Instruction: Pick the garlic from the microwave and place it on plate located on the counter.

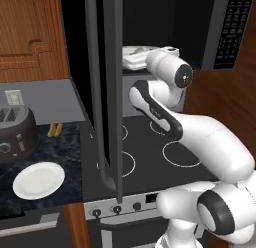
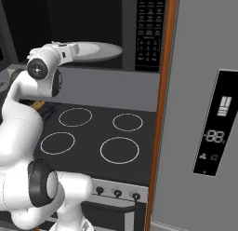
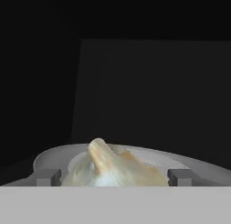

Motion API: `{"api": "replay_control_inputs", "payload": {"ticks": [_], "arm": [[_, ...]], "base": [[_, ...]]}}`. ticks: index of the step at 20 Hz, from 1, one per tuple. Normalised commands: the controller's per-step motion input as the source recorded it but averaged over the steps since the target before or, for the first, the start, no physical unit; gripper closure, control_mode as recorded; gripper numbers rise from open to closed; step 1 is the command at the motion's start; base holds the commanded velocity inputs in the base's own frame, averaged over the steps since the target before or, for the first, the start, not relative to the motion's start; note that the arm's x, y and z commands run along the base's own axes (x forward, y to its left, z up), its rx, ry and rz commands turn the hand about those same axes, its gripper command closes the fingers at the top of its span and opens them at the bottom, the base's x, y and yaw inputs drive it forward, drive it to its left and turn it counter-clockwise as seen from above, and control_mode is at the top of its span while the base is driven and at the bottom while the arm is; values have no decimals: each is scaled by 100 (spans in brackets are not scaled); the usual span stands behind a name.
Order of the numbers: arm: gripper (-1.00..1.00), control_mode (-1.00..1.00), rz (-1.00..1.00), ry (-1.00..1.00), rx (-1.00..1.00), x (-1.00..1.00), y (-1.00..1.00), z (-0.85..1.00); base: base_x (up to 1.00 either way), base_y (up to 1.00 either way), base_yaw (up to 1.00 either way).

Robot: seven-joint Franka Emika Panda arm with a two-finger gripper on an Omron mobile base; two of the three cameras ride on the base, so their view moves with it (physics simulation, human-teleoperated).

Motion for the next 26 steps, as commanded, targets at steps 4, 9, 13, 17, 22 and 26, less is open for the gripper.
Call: {"api": "replay_control_inputs", "payload": {"ticks": [4,9,13,17,22,26], "arm": [[100,-100,-3,-2,0,-100,-21,54],[100,-100,-5,6,0,-100,-35,41],[100,-100,-2,19,0,-100,-42,7],[100,-100,0,26,0,-100,-18,-4],[100,-100,0,34,0,-99,-1,-23],[100,-100,4,35,0,-79,6,-49]], "base": [[0,0,0],[0,0,0],[0,0,0],[0,0,0],[0,0,0],[0,0,0]]}}
